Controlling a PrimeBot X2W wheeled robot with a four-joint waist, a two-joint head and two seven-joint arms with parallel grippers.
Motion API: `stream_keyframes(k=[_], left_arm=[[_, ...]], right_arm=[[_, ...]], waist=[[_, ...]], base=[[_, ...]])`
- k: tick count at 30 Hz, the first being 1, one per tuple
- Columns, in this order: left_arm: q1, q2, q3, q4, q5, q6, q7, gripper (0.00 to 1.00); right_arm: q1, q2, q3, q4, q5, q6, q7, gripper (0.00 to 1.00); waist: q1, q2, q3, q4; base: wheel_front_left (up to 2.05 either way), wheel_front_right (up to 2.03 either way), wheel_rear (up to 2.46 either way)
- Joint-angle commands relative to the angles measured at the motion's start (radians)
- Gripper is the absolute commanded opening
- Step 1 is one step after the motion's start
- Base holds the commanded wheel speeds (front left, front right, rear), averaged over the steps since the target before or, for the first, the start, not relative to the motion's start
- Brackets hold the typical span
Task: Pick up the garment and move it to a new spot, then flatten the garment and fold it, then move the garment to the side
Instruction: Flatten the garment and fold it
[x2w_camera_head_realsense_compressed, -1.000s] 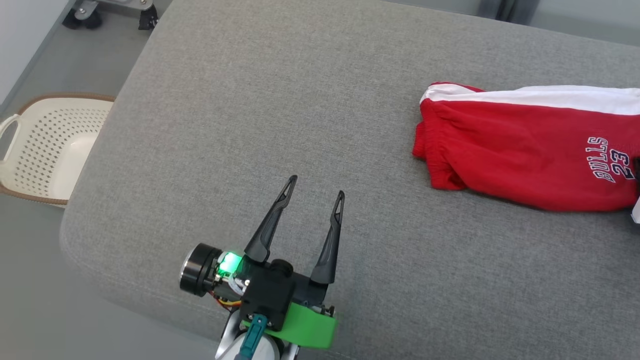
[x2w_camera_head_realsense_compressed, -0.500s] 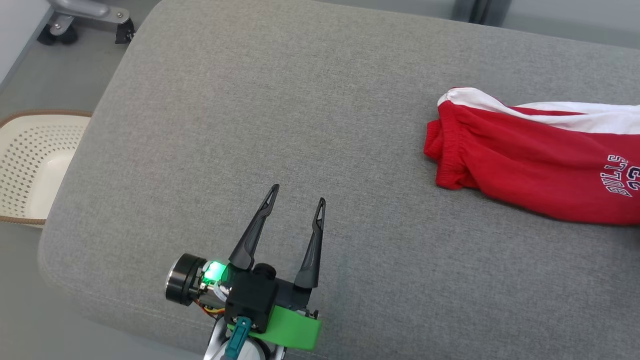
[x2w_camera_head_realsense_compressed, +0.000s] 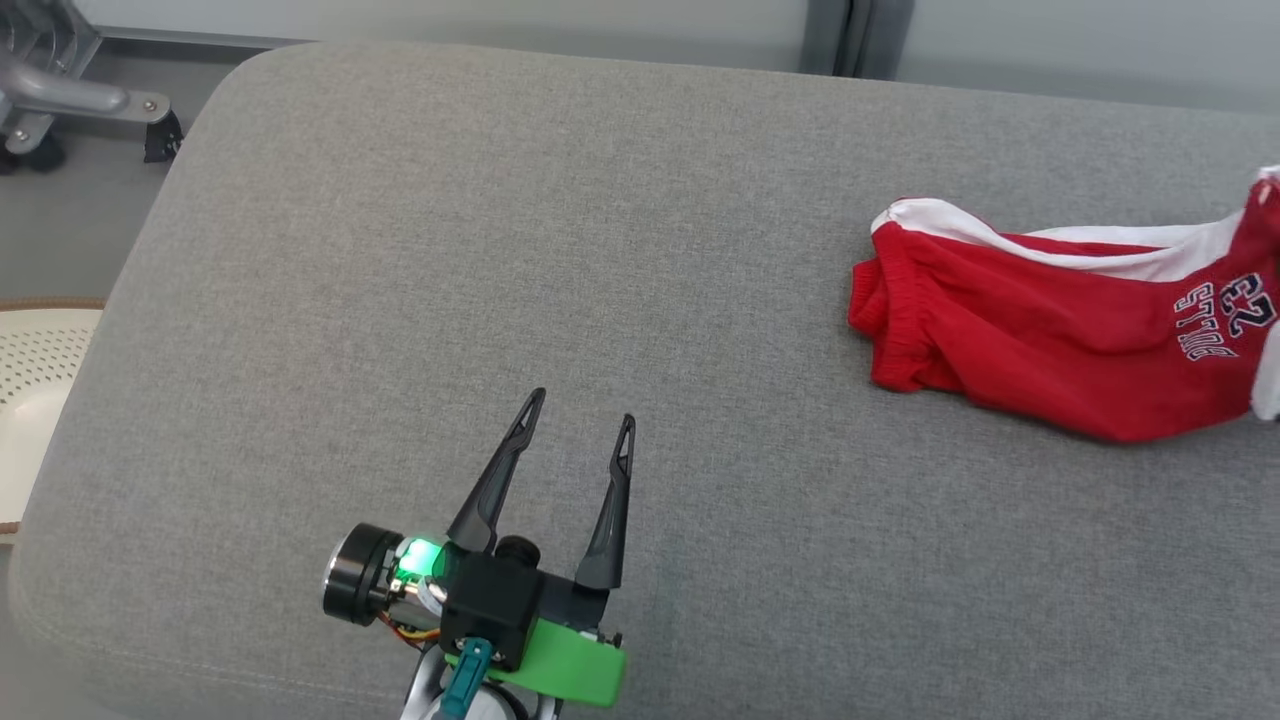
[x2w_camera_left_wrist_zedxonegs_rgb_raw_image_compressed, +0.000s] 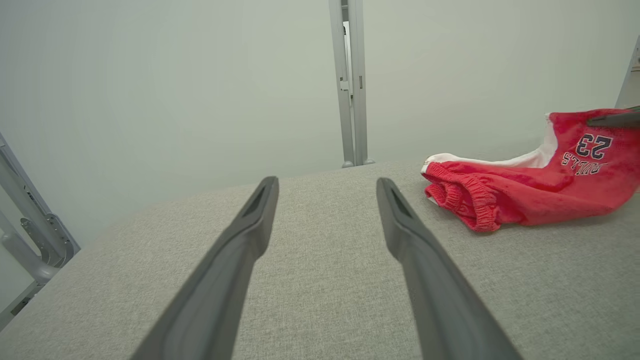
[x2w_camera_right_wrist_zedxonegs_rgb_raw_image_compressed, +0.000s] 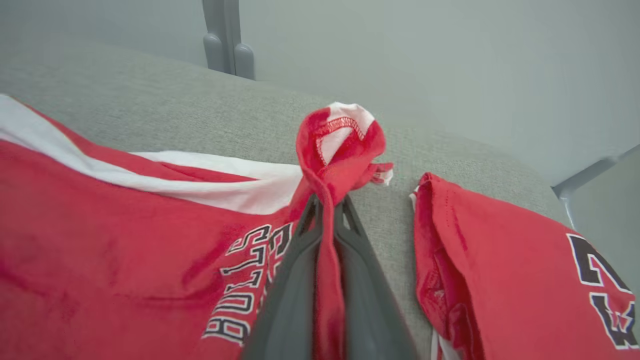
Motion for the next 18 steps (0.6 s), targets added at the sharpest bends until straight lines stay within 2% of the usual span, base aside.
stream_keyframes(k=[1,11,18], left_arm=[[0.021,-0.001,0.003,0.007,0.006,-0.007,0.0,1.0],[0.047,-0.017,0.022,0.016,0.004,-0.024,0.0,1.0],[0.047,-0.028,0.031,0.019,0.01,-0.036,0.0,1.0]], right_arm=[[-0.014,0.016,0.008,-0.02,-0.015,-0.002,-0.009,0.0],[0.007,0.145,0.001,-0.179,-0.049,-0.001,-0.016,0.0],[0.044,0.288,-0.032,-0.195,-0.086,-0.001,0.04,0.0]], waist=[[0.0,0.0,-0.02,-0.009],[0.0,0.0,-0.052,0.032],[0.0,0.0,-0.039,0.063]], base=[[0.0,0.0,0.0],[0.0,0.0,0.0],[0.0,0.0,0.0]])
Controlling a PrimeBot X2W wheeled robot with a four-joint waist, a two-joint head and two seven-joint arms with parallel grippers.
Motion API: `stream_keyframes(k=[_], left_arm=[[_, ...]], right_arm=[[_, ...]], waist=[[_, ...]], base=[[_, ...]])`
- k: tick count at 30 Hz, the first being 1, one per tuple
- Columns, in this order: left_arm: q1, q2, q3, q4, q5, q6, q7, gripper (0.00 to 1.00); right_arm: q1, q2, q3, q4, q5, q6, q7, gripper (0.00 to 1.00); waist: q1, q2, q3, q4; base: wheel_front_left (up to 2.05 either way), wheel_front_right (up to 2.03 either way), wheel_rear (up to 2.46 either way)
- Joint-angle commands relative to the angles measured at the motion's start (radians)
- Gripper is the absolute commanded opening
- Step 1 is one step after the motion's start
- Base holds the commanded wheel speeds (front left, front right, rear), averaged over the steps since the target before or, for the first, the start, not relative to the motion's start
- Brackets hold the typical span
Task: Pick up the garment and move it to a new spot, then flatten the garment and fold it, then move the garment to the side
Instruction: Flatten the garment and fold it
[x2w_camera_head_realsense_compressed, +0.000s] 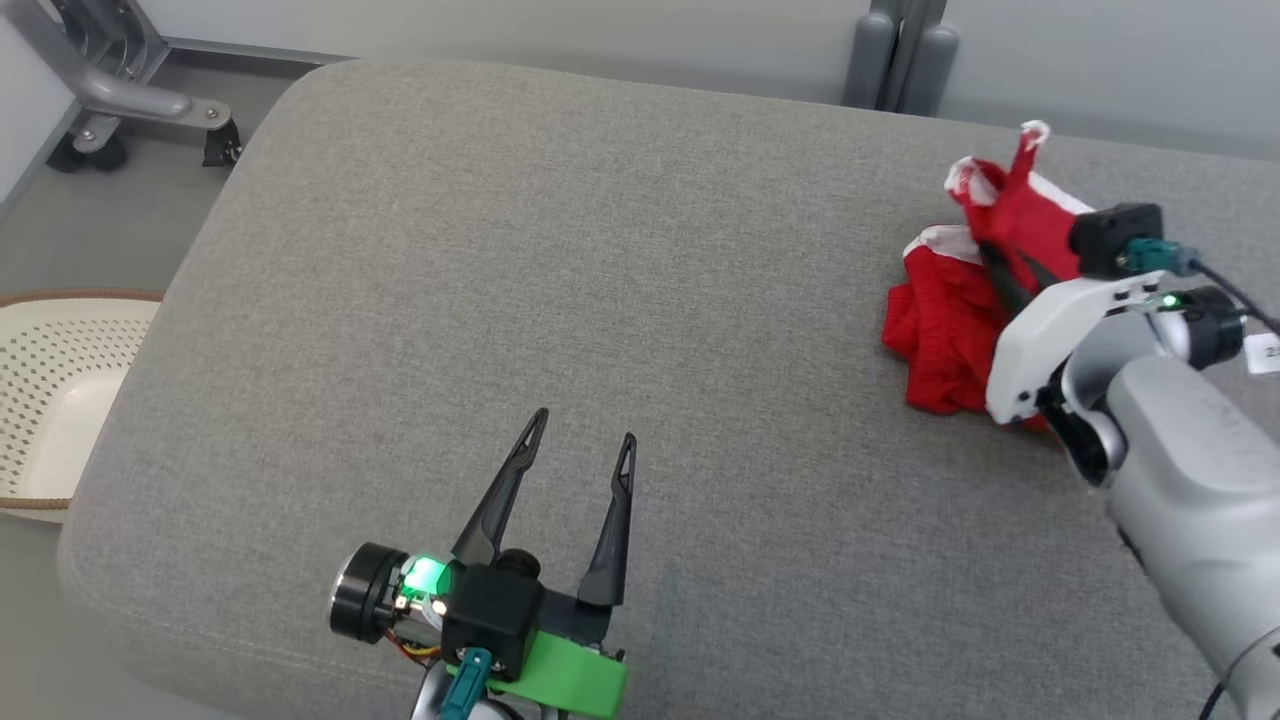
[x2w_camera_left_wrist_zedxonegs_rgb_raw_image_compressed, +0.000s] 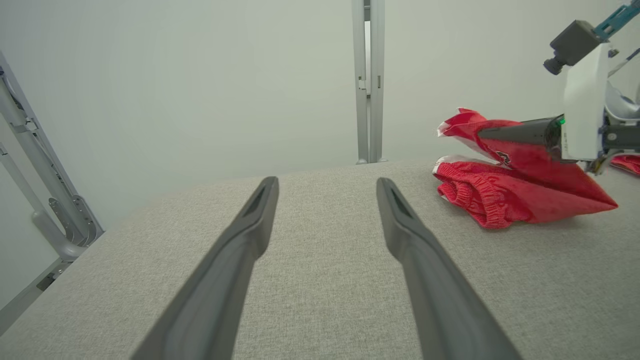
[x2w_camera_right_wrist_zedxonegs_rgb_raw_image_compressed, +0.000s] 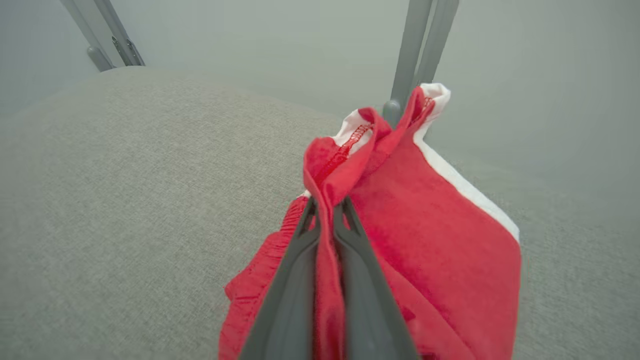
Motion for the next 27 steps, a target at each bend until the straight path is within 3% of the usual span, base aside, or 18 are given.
stream_keyframes(k=[1,3,4,5,10,20,24,25,26,27], left_arm=[[0.006,-0.004,0.004,0.002,0.008,-0.004,0.0,1.0],[0.002,-0.008,0.006,0.005,0.008,-0.006,0.0,1.0],[0.001,-0.01,0.007,0.007,0.008,-0.007,0.0,1.0],[0.0,-0.012,0.008,0.008,0.008,-0.008,0.0,1.0],[0.013,-0.02,0.019,0.009,0.01,-0.009,0.0,1.0],[0.05,-0.018,0.051,-0.008,0.021,-0.011,0.0,1.0],[0.06,-0.016,0.061,-0.011,0.026,-0.016,0.0,1.0],[0.062,-0.016,0.063,-0.012,0.028,-0.016,0.0,1.0],[0.063,-0.017,0.063,-0.013,0.029,-0.018,0.0,1.0],[0.064,-0.017,0.065,-0.014,0.029,-0.02,0.0,1.0]], right_arm=[[0.03,0.032,0.004,0.004,-0.008,-0.001,0.015,0.0],[0.042,0.066,0.008,0.001,-0.016,-0.001,0.029,0.0],[0.049,0.08,0.009,-0.003,-0.013,-0.001,0.033,0.16],[0.058,0.093,0.003,-0.009,-0.006,-0.001,0.032,1.0],[0.107,0.098,-0.044,-0.081,0.032,-0.001,-0.009,1.0],[0.32,-0.075,-0.221,-0.32,0.044,-0.001,-0.074,1.0],[0.411,-0.097,-0.288,-0.388,0.039,-0.001,-0.073,1.0],[0.429,-0.094,-0.302,-0.405,0.036,-0.001,-0.07,0.75],[0.442,-0.09,-0.311,-0.418,0.038,-0.001,-0.067,0.0],[0.452,-0.086,-0.316,-0.432,0.035,-0.001,-0.062,0.0]], waist=[[0.0,0.0,0.009,0.012],[0.0,0.0,0.012,0.019],[0.0,0.0,0.013,0.021],[0.0,0.0,0.013,0.023],[0.0,0.0,0.003,0.02],[0.0,0.0,-0.027,-0.035],[0.0,0.0,-0.034,-0.068],[0.0,0.0,-0.036,-0.078],[0.0,0.0,-0.037,-0.083],[0.0,0.0,-0.037,-0.09]], base=[[0.0,0.0,0.0],[0.0,0.0,0.0],[0.0,0.0,0.0],[0.0,0.0,0.0],[0.0,0.0,0.0],[0.0,0.0,0.0],[0.0,0.0,0.0],[0.0,0.0,0.0],[0.0,0.0,0.0],[0.0,0.0,0.0]])
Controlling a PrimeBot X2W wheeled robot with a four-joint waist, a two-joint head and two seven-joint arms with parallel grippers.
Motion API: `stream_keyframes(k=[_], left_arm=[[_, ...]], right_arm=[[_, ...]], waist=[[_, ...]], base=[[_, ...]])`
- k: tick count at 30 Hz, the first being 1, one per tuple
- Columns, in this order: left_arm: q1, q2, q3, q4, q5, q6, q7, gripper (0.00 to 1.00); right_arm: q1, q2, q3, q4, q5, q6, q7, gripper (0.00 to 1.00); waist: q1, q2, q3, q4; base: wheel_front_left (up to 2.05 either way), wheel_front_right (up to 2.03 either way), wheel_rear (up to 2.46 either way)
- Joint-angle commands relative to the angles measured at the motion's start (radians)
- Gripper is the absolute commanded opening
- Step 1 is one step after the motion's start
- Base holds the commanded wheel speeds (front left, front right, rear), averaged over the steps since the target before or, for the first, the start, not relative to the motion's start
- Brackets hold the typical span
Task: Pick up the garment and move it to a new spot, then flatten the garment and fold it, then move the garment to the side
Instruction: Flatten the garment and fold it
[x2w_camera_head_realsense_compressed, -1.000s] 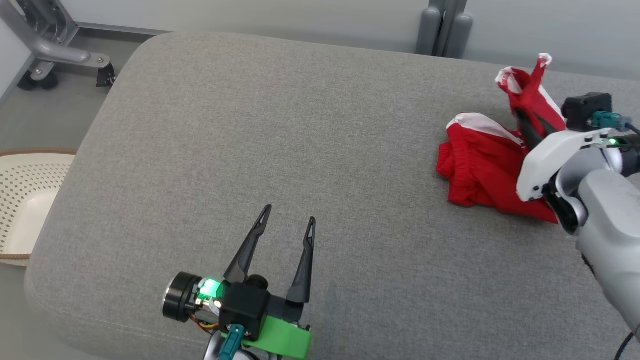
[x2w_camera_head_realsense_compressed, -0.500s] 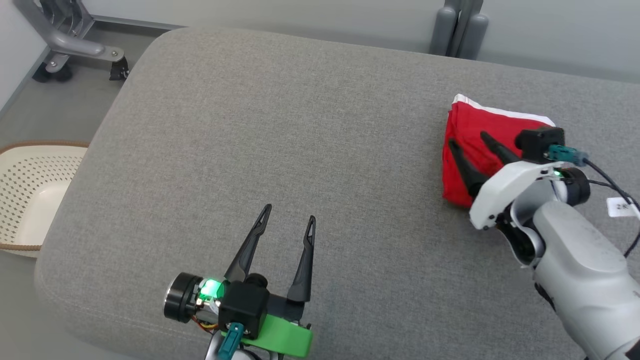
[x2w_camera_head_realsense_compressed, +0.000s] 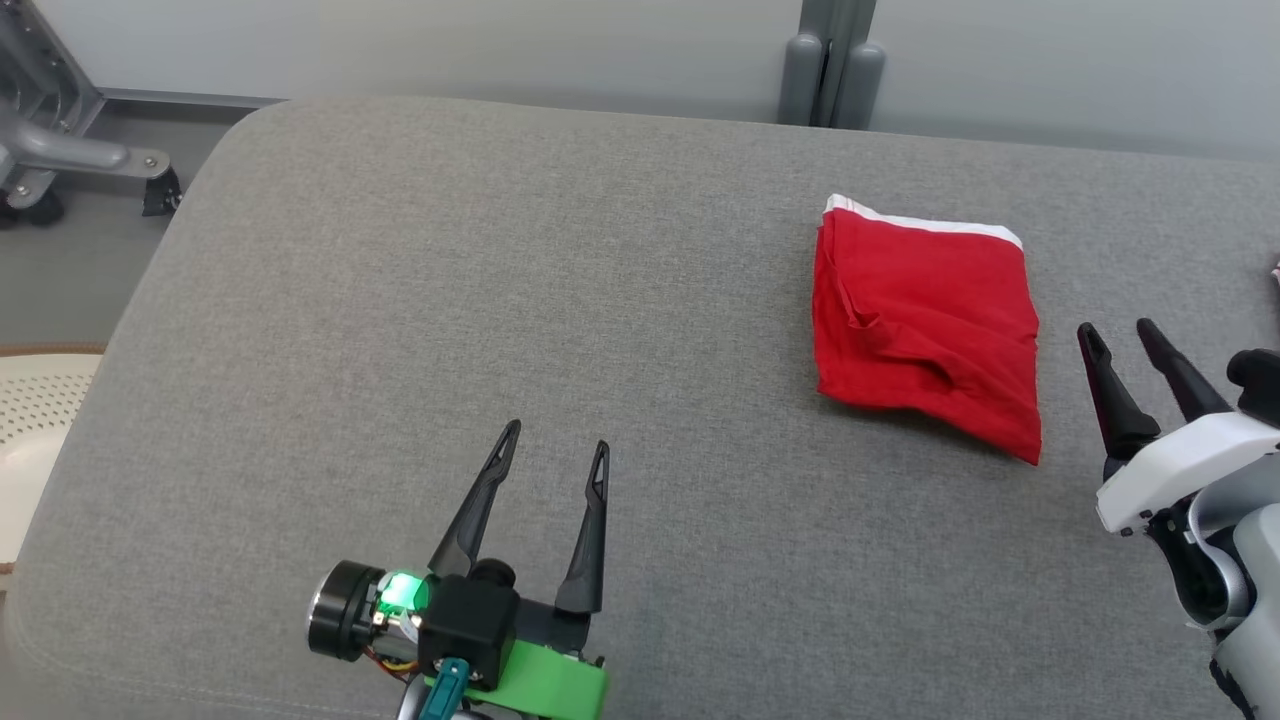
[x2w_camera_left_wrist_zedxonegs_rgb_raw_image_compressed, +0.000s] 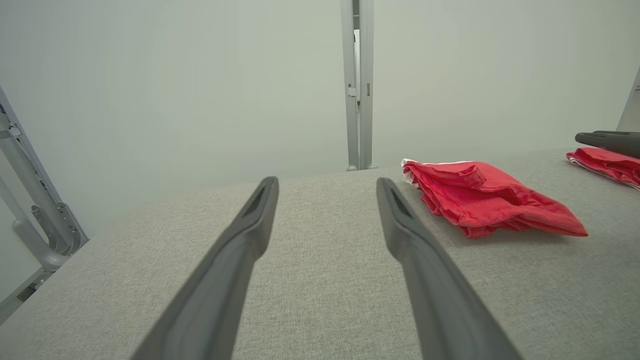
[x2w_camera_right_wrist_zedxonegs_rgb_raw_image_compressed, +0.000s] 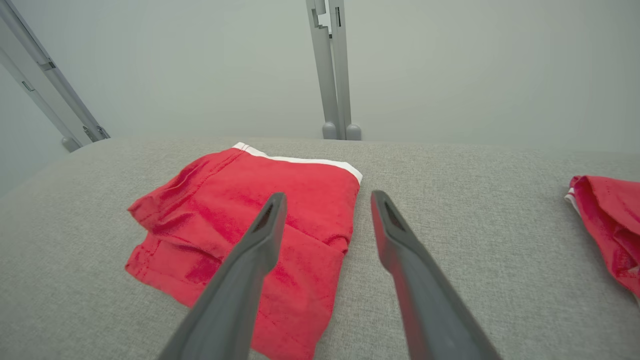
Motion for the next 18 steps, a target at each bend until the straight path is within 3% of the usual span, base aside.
stream_keyframes(k=[1,7,13,18], left_arm=[[0.018,0.001,0.003,-0.003,0.007,-0.004,0.0,1.0],[-0.013,-0.008,-0.012,-0.003,0.013,-0.019,0.0,1.0],[-0.027,-0.018,-0.022,-0.046,-0.062,-0.05,0.0,1.0],[-0.033,-0.019,-0.022,-0.058,-0.069,-0.039,0.0,1.0]], right_arm=[[0.013,0.009,-0.001,-0.019,-0.004,0.0,0.009,0.0],[-0.066,0.05,0.054,-0.031,0.057,0.0,0.094,0.0],[-0.192,0.028,0.187,0.107,0.076,0.0,0.168,0.0],[-0.252,0.053,0.297,0.239,0.088,0.0,0.133,0.0]], waist=[[0.0,0.0,-0.005,-0.022],[0.0,0.0,0.015,-0.007],[0.0,0.0,0.036,0.052],[0.0,0.0,0.045,0.079]], base=[[0.0,0.0,0.0],[0.0,0.0,0.0],[0.0,0.0,0.0],[0.0,0.0,0.0]])
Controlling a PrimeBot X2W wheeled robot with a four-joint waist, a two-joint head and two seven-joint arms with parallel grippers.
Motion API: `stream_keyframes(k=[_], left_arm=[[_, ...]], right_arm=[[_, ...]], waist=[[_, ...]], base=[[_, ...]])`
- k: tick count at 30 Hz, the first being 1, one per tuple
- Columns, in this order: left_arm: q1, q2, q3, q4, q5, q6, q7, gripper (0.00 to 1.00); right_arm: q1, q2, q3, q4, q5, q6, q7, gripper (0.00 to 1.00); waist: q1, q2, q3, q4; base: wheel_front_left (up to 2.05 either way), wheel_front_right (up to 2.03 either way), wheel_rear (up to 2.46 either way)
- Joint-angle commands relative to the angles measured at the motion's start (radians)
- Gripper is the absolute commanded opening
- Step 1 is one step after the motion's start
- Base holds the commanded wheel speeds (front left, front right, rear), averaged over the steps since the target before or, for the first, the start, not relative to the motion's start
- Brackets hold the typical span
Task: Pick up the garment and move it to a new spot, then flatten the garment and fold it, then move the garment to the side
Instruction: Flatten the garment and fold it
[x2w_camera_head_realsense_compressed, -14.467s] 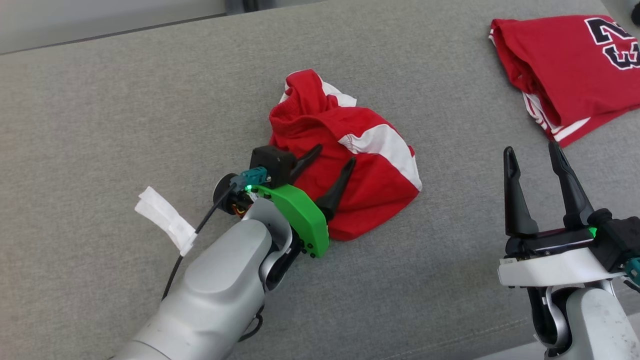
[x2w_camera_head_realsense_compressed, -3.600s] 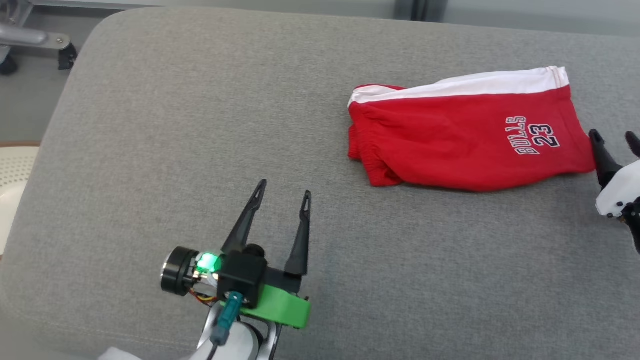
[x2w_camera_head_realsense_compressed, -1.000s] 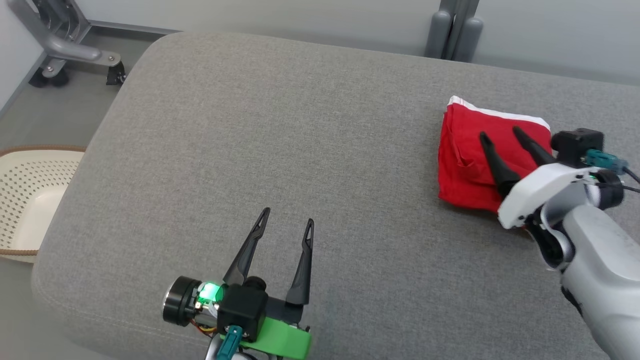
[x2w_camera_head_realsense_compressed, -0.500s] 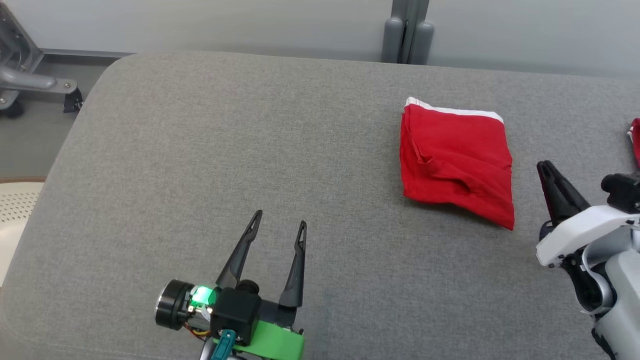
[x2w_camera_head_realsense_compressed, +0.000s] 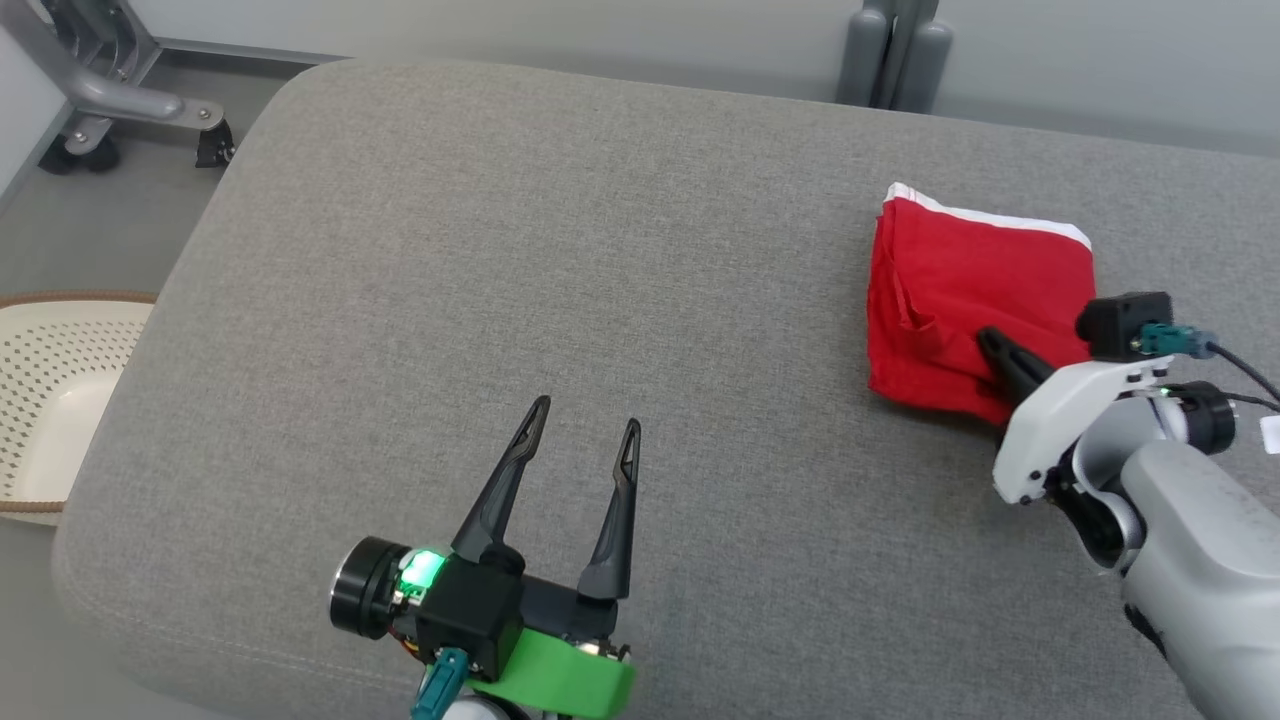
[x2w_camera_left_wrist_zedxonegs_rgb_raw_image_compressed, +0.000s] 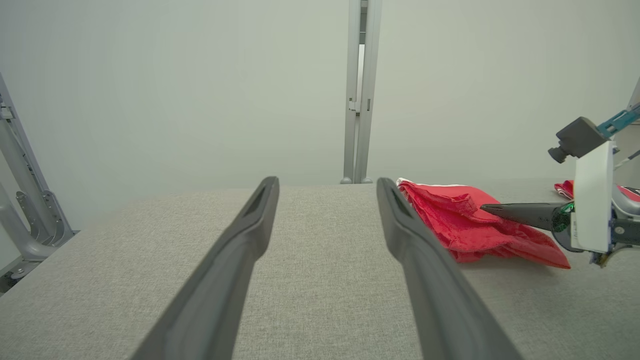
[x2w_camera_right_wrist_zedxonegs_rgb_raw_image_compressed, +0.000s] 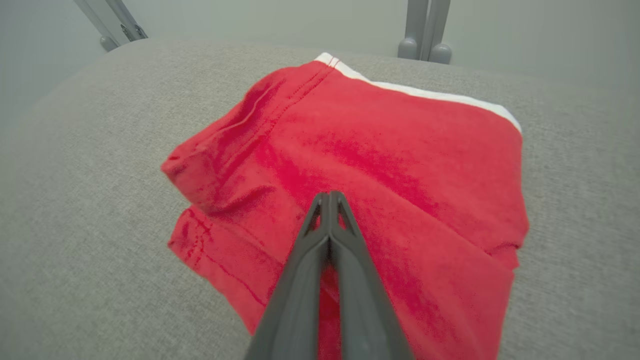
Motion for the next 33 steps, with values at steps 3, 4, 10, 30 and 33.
stream_keyframes(k=[3,4,10,30,33], left_arm=[[-0.004,-0.001,0.004,0.008,0.004,0.007,0.0,1.0],[-0.001,-0.001,0.006,0.011,0.01,0.006,0.0,1.0],[0.013,-0.001,0.02,0.018,0.023,0.007,0.0,1.0],[0.177,0.001,0.261,0.054,-0.036,-0.006,0.0,1.0],[0.204,0.0,0.289,0.04,-0.041,-0.019,0.0,1.0]], right_arm=[[-0.021,0.043,0.08,0.037,0.031,0.0,-0.053,0.0],[-0.023,0.055,0.104,0.043,0.039,0.0,-0.064,0.0],[0.0,0.12,0.267,0.058,0.108,0.0,-0.111,0.0],[0.294,0.146,-0.137,-0.199,-0.226,0.0,-0.236,1.0],[0.362,0.168,-0.192,-0.285,-0.288,0.0,-0.236,1.0]], waist=[[0.0,0.0,0.01,0.011],[0.0,0.0,0.007,0.007],[0.0,0.0,-0.02,-0.032],[0.0,0.0,-0.201,-0.277],[0.0,0.0,-0.221,-0.298]], base=[[0.0,0.0,0.0],[0.0,0.0,0.0],[0.0,0.0,0.0],[0.0,0.0,0.0],[0.0,0.0,0.0]])
